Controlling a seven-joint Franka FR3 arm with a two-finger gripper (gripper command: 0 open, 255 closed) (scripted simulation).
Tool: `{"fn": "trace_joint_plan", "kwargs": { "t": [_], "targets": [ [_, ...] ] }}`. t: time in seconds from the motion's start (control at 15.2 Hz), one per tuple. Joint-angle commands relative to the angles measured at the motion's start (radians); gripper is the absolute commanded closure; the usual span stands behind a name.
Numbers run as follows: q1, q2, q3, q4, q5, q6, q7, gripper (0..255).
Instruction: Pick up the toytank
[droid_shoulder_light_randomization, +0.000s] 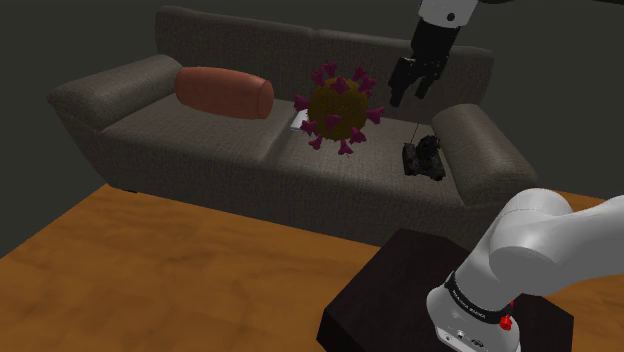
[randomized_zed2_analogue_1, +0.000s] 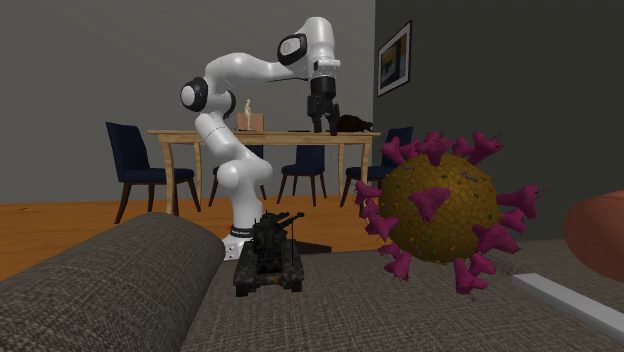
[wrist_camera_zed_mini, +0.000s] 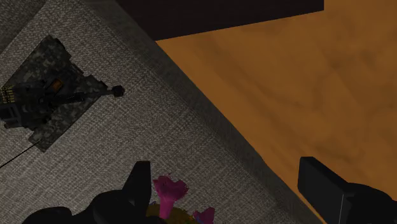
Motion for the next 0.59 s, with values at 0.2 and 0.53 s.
{"fn": "trace_joint_plan", "kwargs": {
  "t": [0.2, 0.53],
  "targets": [
    [-0.03, -0.013, -0.058, -0.048, -0.036, 0.054, -0.037, 0],
    [-0.081, -0.014, -0.158, -0.109, -0.096, 0.149, -0.098, 0]
  ]
}}
